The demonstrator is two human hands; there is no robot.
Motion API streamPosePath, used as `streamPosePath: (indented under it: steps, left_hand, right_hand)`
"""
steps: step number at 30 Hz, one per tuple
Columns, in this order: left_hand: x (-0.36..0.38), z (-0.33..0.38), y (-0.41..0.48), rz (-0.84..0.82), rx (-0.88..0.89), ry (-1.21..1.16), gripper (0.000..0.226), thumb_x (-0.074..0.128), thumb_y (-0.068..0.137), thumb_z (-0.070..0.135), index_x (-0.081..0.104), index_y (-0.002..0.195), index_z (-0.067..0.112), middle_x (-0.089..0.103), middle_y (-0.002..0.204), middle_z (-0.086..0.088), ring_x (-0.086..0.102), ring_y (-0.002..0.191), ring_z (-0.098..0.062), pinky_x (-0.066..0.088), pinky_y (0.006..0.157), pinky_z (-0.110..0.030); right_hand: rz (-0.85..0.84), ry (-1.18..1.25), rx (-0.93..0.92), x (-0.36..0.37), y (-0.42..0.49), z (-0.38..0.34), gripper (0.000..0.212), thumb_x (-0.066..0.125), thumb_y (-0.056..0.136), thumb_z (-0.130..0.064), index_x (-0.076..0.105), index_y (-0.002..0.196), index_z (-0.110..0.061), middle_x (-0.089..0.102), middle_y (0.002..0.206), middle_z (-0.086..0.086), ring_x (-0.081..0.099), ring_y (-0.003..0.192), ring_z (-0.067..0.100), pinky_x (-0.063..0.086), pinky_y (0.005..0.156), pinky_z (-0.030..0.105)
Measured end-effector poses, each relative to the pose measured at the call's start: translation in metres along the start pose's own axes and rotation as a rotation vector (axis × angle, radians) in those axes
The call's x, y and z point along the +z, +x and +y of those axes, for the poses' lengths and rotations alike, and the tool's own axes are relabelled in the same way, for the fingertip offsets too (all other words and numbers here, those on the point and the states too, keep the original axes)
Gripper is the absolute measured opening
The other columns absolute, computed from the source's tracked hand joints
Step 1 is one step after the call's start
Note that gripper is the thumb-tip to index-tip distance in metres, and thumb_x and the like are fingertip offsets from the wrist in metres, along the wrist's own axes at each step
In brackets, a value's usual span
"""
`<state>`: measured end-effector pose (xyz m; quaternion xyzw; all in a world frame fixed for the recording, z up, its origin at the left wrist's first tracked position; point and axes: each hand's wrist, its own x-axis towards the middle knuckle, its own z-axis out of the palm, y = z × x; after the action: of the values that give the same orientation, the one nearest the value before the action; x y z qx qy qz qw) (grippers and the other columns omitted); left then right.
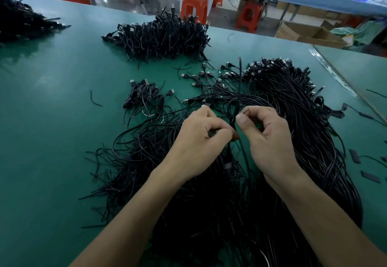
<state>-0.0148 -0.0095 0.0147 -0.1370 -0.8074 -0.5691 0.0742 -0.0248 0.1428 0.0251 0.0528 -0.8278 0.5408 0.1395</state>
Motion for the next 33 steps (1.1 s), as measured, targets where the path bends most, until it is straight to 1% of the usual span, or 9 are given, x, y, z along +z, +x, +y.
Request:
streamPosePath:
  steps: [4,8,10,12,14,17,19,24,33]
  left_hand:
    - [0.002,0.0,0.002,-0.03,-0.069,-0.05,0.033,0.047,0.096,0.03,0.071,0.079,0.016,0.05,0.071,0.0,0.043,0.061,-0.007,0.035,0.058,-0.028]
    - [-0.003,-0.001,0.004,-0.026,-0.28,-0.269,0.07,0.032,0.088,0.064,0.063,0.082,0.002,0.056,0.075,-0.013,0.048,0.071,-0.017,0.043,0.075,-0.048]
    - [-0.004,-0.003,0.005,-0.009,-0.251,-0.354,0.071,0.032,0.088,0.071,0.073,0.08,0.014,0.067,0.073,-0.005,0.059,0.072,-0.006,0.048,0.076,-0.028]
    - [-0.006,-0.002,0.005,0.013,-0.146,-0.391,0.054,0.047,0.094,0.061,0.077,0.083,0.017,0.07,0.072,-0.007,0.062,0.073,-0.006,0.047,0.074,-0.018]
    - [-0.01,-0.004,0.006,0.021,-0.076,-0.379,0.032,0.064,0.089,0.049,0.078,0.084,0.02,0.071,0.08,-0.019,0.064,0.078,-0.021,0.049,0.074,-0.029]
    - [-0.017,-0.006,0.006,-0.047,-0.041,-0.365,0.008,0.073,0.085,0.037,0.077,0.093,0.035,0.074,0.084,-0.006,0.065,0.082,-0.015,0.052,0.08,-0.026]
    - [-0.02,-0.006,0.005,-0.095,-0.038,-0.33,0.02,0.075,0.086,0.035,0.074,0.103,0.045,0.066,0.078,0.004,0.055,0.074,-0.011,0.049,0.073,-0.023]
    - [-0.023,-0.006,0.005,-0.102,0.016,-0.203,0.037,0.074,0.089,0.028,0.066,0.122,0.042,0.071,0.094,-0.014,0.064,0.08,-0.028,0.058,0.082,-0.039]
    - [-0.023,0.003,0.002,0.082,0.386,-0.005,0.048,0.075,0.086,0.018,0.061,0.131,0.019,0.069,0.105,0.015,0.067,0.099,-0.002,0.052,0.088,-0.019]
  right_hand:
    - [-0.004,0.053,-0.055,0.003,-0.003,-0.006,0.025,0.065,0.094,-0.015,0.063,0.084,-0.037,0.057,0.104,-0.007,0.059,0.092,0.002,0.048,0.079,0.013]
    - [-0.061,0.008,-0.109,0.007,-0.009,-0.012,0.02,0.065,0.093,-0.017,0.062,0.086,-0.035,0.057,0.103,-0.004,0.056,0.092,0.001,0.044,0.079,0.009]
    - [-0.105,-0.048,-0.126,0.01,-0.014,-0.013,0.02,0.065,0.093,-0.015,0.061,0.087,-0.033,0.055,0.102,-0.006,0.053,0.091,-0.003,0.042,0.079,0.007]
    - [-0.152,-0.073,-0.131,0.015,-0.018,-0.012,0.014,0.065,0.094,-0.017,0.063,0.09,-0.03,0.054,0.101,-0.009,0.054,0.094,-0.002,0.042,0.081,0.007]
    - [-0.178,-0.034,-0.093,0.016,-0.02,-0.012,0.008,0.064,0.095,-0.019,0.067,0.092,-0.026,0.055,0.101,-0.009,0.057,0.096,0.002,0.045,0.081,0.012]
    - [-0.163,-0.04,-0.044,0.013,-0.017,-0.01,0.011,0.063,0.095,-0.016,0.07,0.095,-0.023,0.057,0.102,-0.009,0.058,0.096,0.004,0.046,0.08,0.013]
    - [-0.157,-0.026,0.006,0.011,-0.015,-0.009,0.01,0.063,0.096,-0.015,0.07,0.095,-0.022,0.058,0.103,-0.008,0.059,0.096,0.005,0.048,0.083,0.018]
    - [-0.188,0.194,0.18,0.009,-0.015,-0.007,0.006,0.063,0.095,-0.023,0.07,0.094,-0.023,0.066,0.109,0.001,0.065,0.101,0.007,0.052,0.087,0.022]
    - [-0.39,0.639,0.536,-0.004,-0.008,-0.021,0.023,0.053,0.095,-0.012,0.071,0.082,-0.016,0.064,0.071,-0.008,0.054,0.068,0.004,0.034,0.065,0.025]
